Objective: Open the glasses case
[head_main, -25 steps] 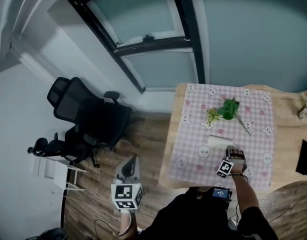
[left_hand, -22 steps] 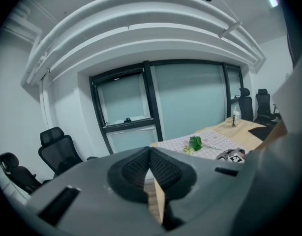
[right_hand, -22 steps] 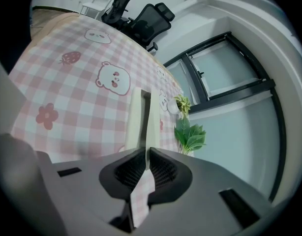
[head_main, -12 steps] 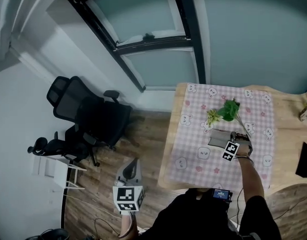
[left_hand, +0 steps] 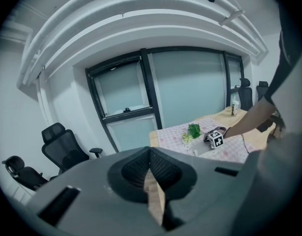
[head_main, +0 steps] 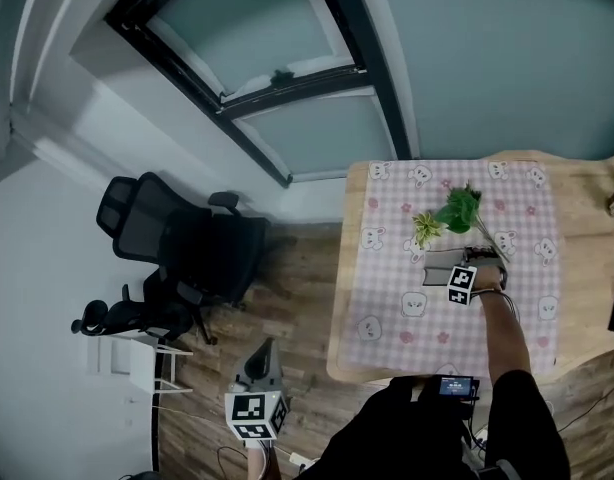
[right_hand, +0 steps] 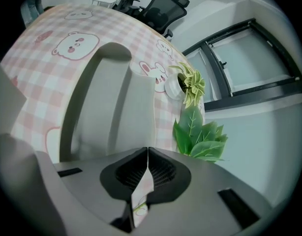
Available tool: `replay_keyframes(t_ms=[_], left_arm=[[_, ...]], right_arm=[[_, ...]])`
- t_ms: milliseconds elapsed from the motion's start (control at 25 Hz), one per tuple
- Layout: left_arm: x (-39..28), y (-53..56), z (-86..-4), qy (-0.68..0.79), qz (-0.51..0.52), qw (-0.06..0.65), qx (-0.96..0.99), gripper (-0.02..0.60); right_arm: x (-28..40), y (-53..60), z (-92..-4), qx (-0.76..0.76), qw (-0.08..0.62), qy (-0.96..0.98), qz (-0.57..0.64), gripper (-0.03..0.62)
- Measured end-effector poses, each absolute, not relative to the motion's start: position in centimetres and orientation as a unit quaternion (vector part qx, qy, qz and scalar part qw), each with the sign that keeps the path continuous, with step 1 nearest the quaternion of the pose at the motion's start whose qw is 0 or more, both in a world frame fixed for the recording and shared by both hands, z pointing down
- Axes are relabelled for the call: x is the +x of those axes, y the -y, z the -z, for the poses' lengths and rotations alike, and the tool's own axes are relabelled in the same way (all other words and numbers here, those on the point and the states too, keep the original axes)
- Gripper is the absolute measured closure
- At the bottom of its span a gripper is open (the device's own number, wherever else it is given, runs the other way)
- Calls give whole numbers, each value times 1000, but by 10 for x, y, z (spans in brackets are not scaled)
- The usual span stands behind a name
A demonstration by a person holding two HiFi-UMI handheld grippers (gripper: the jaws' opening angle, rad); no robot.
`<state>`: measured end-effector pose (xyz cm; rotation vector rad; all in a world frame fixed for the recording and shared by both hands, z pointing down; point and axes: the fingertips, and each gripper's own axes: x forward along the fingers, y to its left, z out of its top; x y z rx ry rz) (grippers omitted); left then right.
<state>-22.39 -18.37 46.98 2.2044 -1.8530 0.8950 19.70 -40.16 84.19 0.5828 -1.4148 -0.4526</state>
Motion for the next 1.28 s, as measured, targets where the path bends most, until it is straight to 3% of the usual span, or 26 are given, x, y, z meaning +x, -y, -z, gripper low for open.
replay_keyframes(t_ms=[280, 480, 600, 880, 960, 1280], left_arm=[[-209, 191, -474, 600, -286, 67, 744, 581], [-204, 199, -466, 593, -260, 54, 761, 583], [-198, 209, -459, 589, -242, 43, 770, 583], [-166, 240, -437, 563, -189, 18, 804, 583], [-148, 246, -438, 545, -188, 16, 817, 581], [-83, 264, -434, 501, -169, 7, 849, 581]], right_arm=[[196, 396, -825, 270, 675, 660, 188, 571], [188, 387, -751, 298, 632, 690, 190, 577], [181, 377, -663, 386, 534, 736, 156, 577], [181, 292, -399, 584, 135, 796, 87, 577], [187, 260, -357, 603, 55, 793, 68, 577], [232, 204, -343, 657, -24, 753, -11, 577]])
